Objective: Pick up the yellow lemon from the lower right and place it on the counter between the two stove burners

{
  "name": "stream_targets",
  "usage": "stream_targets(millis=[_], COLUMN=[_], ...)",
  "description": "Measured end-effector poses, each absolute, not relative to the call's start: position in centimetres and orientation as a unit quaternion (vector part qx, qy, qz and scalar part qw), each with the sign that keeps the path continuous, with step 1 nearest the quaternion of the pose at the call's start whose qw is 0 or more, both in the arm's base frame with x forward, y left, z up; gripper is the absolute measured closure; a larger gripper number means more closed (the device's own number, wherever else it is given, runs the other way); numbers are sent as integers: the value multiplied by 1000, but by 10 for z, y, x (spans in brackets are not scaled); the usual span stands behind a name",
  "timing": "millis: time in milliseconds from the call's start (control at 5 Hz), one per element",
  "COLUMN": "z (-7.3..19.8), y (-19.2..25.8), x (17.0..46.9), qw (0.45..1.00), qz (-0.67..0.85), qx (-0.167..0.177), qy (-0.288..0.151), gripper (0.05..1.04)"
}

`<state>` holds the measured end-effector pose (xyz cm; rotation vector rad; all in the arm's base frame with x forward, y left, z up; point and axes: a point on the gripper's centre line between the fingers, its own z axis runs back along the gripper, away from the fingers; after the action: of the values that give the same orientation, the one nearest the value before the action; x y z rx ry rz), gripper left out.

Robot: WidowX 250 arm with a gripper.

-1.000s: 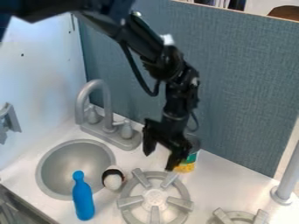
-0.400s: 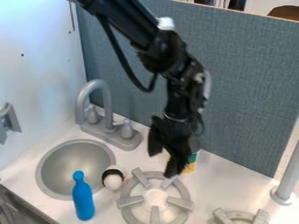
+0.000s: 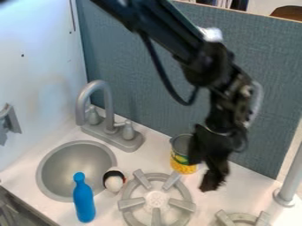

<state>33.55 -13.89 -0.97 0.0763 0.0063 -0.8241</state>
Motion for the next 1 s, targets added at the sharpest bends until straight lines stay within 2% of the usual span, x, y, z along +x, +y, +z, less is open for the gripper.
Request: stream_targets(millis=[200,600,800,1000], z=[-17,-18,-30,-39], y=[-154,-182,-192,-195], x=[330,313,307,310], qw=[904,876,865,861], qz=[-425,-482,-500,-506], qx=[34,5,-13,-15], qy=[14,22,35,41], gripper=[83,83,83,83])
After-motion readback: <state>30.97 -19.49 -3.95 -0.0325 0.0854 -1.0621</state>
